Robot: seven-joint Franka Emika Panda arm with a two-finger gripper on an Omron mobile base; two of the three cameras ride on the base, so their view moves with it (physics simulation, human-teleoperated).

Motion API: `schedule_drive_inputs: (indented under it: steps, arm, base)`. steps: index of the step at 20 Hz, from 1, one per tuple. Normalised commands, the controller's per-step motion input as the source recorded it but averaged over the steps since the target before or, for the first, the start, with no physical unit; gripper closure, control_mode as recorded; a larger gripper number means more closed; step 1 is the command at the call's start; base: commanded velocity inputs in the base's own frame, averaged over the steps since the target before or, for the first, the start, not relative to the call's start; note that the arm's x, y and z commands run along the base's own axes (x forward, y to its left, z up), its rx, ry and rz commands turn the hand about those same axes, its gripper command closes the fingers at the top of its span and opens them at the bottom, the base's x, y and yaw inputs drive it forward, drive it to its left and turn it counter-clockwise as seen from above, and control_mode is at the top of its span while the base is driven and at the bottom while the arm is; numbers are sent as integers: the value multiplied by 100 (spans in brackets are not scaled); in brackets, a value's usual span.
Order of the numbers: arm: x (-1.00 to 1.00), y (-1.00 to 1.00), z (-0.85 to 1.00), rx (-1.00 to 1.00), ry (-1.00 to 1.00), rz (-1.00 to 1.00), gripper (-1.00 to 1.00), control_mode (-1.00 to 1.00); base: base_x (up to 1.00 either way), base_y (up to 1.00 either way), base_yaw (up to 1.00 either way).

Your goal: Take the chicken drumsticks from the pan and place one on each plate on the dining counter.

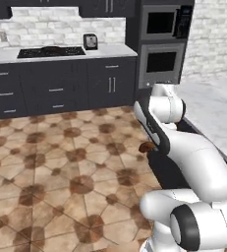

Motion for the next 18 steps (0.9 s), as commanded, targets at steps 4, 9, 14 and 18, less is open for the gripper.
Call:
schedule_drive_inputs:
  steps: [4, 9, 14, 18]
  arm:
    - [0, 0, 0, 0, 0, 0, 100, 100]
    - [0, 0, 0, 0, 0, 0, 100, 100]
    - [0, 0, 0, 0, 0, 0, 100, 100]
    - [0, 0, 0, 0, 0, 0, 100, 100]
  base:
    - [-100, -67, 1]
    - [-94, -69, 1]
    - [-31, -93, 0]
    - [-9, -100, 0]
